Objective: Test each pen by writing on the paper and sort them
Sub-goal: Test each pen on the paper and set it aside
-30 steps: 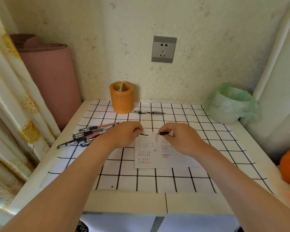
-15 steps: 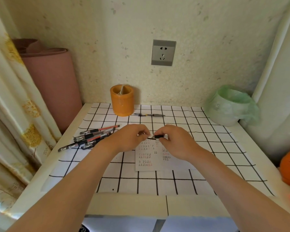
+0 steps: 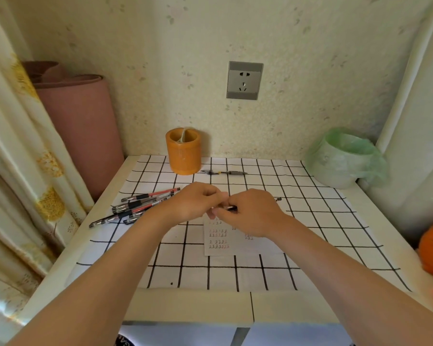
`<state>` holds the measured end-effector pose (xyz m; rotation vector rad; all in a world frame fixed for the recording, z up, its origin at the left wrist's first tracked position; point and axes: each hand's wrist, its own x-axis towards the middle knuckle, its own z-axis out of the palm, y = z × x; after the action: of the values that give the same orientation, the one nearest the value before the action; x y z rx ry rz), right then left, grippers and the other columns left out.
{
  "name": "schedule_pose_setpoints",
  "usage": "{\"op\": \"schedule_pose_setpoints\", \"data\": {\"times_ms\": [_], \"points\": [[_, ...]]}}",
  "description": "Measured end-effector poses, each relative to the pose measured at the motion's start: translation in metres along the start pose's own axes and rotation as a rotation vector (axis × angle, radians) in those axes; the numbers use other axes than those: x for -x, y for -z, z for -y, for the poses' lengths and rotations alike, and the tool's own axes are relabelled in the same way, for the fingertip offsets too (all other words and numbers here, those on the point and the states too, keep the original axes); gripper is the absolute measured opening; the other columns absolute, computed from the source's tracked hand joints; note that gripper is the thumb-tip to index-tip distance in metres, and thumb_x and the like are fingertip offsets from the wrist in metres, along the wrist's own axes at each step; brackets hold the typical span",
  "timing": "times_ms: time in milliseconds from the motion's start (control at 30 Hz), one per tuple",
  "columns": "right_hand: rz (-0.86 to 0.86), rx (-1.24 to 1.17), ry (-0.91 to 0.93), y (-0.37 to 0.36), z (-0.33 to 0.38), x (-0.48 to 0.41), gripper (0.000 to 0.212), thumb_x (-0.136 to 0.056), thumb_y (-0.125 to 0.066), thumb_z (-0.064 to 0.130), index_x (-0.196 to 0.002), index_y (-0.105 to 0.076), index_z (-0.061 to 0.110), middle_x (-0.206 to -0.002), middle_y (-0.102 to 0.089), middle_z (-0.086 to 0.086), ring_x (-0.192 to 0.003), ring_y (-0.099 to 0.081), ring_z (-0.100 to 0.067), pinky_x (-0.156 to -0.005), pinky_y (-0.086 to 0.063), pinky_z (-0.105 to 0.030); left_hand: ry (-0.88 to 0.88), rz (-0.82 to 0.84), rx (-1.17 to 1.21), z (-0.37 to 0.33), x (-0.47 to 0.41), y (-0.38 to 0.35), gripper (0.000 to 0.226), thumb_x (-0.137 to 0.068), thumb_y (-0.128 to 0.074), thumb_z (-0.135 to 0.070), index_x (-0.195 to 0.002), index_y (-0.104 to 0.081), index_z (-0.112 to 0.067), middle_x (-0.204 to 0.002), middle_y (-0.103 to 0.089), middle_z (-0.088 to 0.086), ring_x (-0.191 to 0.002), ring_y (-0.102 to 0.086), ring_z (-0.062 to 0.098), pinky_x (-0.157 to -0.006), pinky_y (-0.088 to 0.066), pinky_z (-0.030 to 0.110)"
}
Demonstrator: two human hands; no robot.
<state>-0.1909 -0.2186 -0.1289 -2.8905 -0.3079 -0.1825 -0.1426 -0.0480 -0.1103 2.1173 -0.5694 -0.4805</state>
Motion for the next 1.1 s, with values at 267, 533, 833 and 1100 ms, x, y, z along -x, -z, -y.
{"op": "schedule_pose_setpoints", "data": {"times_ms": [267, 533, 833, 1100], "points": [[0.0, -0.073, -0.086, -0.008, 0.001, -0.026, 0.052, -0.092, -0.045, 0.057, -0.057, -0.049, 0.018, -0.052, -0.049, 0.004, -0.051, -0.048, -0.015, -0.053, -0.038, -0.028, 0.127, -0.248, -0.546, 0.043, 0.006, 0.046, 0.016, -0.095, -0.056, -0.033, -0.106, -0.067, -0.03, -0.103, -0.066, -0.009, -0.095, -0.058, 0.01, -0.085, -0.049, 0.031], [0.011, -0.174, -0.145, -0.018, -0.009, -0.072, 0.032, -0.097, -0.049, 0.007, -0.127, -0.055, 0.016, -0.115, -0.055, -0.008, -0.098, -0.057, -0.024, -0.083, -0.045, -0.033, 0.155, -0.22, -0.704, 0.071, 0.013, 0.064, 0.031, -0.088, -0.068, -0.035, -0.119, -0.064, -0.029, -0.117, -0.06, -0.001, -0.106, -0.053, 0.017, -0.091, -0.05, 0.035], [0.0, 0.055, -0.023, -0.047, -0.017, -0.116, 0.058, -0.094, -0.053, -0.001, -0.145, -0.048, 0.027, -0.117, -0.053, -0.005, -0.112, -0.049, -0.025, -0.09, -0.048, -0.035, 0.125, -0.257, -0.702, 0.087, 0.012, 0.073, 0.043, -0.087, -0.068, -0.032, -0.127, -0.054, -0.032, -0.116, -0.058, -0.004, -0.106, -0.052, 0.017, -0.091, -0.048, 0.037], [-0.144, 0.085, 0.044, -0.056, -0.007, -0.123, 0.045, -0.093, -0.06, 0.009, -0.135, -0.058, 0.023, -0.117, -0.062, -0.006, -0.111, -0.052, -0.026, -0.096, -0.045, -0.04, 0.14, -0.236, -0.654, 0.102, 0.015, 0.082, 0.022, -0.089, -0.065, -0.023, -0.108, -0.067, -0.033, -0.109, -0.065, -0.007, -0.1, -0.058, 0.014, -0.087, -0.052, 0.035]]}}
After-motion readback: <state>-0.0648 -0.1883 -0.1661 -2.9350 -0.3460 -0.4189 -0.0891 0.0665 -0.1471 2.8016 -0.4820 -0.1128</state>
